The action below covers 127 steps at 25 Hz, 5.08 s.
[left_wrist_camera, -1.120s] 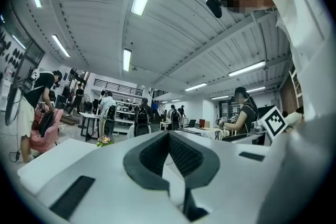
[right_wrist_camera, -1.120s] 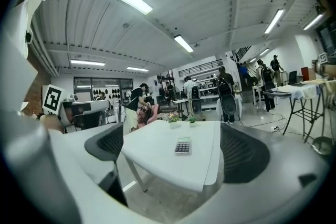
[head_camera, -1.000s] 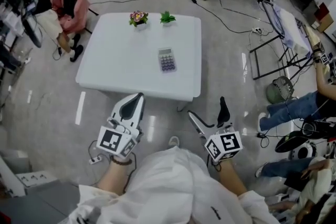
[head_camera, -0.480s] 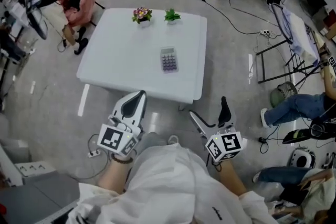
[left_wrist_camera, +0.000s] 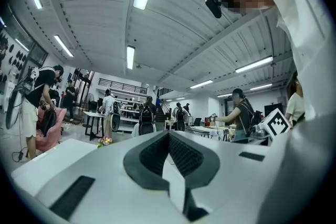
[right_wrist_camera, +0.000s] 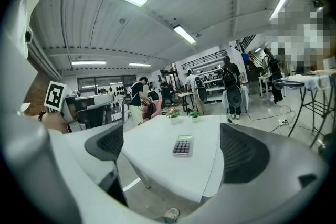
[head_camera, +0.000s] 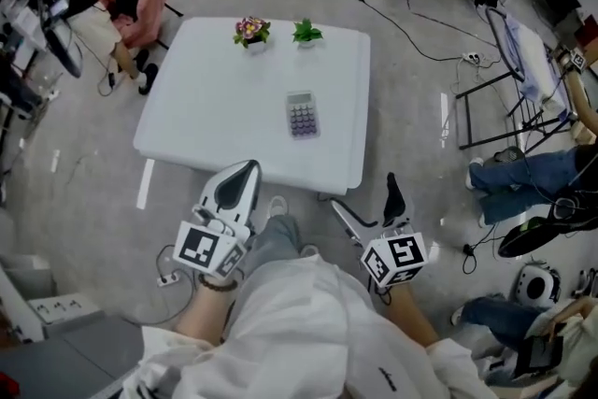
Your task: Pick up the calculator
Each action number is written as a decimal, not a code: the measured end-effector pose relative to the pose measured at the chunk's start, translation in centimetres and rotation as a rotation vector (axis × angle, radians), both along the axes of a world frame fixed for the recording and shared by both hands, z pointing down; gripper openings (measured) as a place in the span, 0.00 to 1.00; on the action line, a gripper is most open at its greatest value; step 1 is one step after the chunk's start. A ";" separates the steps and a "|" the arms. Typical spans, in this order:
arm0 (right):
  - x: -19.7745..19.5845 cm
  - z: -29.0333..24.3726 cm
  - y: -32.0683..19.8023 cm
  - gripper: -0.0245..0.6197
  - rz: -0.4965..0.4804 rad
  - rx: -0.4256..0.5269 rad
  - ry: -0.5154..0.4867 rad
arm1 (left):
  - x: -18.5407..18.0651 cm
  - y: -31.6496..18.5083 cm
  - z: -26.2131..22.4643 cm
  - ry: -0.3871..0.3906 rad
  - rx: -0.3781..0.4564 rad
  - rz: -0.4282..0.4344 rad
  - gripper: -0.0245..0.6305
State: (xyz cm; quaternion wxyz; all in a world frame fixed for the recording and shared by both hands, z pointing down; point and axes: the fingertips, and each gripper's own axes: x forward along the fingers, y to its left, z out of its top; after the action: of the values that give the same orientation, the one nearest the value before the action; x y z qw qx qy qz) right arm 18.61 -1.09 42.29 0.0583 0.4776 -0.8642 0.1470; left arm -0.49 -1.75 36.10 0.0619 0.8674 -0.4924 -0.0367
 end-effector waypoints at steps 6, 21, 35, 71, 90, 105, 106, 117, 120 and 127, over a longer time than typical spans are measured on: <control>-2.7 0.2 -5.2 0.91 0.003 -0.023 0.024 | -2.1 -5.9 0.1 0.023 -0.007 0.022 0.06; -8.9 4.4 -17.2 0.91 0.058 -0.143 0.102 | -5.8 -20.7 3.2 0.044 -0.076 0.150 0.06; -12.3 12.6 -22.6 0.91 0.097 -0.342 0.226 | -6.2 -26.0 12.3 -0.048 -0.256 0.219 0.06; -13.9 29.1 -26.2 0.91 0.039 -0.682 0.448 | -4.8 -25.5 25.1 -0.023 -0.493 0.167 0.06; -14.1 29.3 -26.1 0.89 0.059 -0.705 0.492 | -5.7 -24.4 24.5 -0.017 -0.486 0.136 0.06; -13.1 27.2 -26.0 0.81 0.069 -0.655 0.440 | -5.7 -24.1 21.6 -0.021 -0.447 0.119 0.06; -12.9 27.0 -26.0 0.81 0.074 -0.647 0.437 | -5.6 -24.1 21.5 -0.020 -0.445 0.120 0.06; -12.1 23.7 -27.0 0.81 0.096 -0.555 0.359 | -4.4 -24.5 20.3 -0.031 -0.418 0.133 0.06; -11.9 21.4 -27.7 0.81 0.108 -0.494 0.323 | -4.4 -25.0 19.5 -0.032 -0.399 0.126 0.06; -11.2 13.8 -29.2 0.81 0.134 -0.340 0.246 | -4.0 -25.8 16.5 -0.024 -0.341 0.120 0.06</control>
State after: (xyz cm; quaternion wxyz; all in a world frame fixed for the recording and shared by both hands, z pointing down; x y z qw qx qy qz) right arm 7.36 -30.29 56.07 0.2330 0.5315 -0.7798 0.2348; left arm -4.47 -27.54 52.63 0.2042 0.8726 -0.4394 0.0613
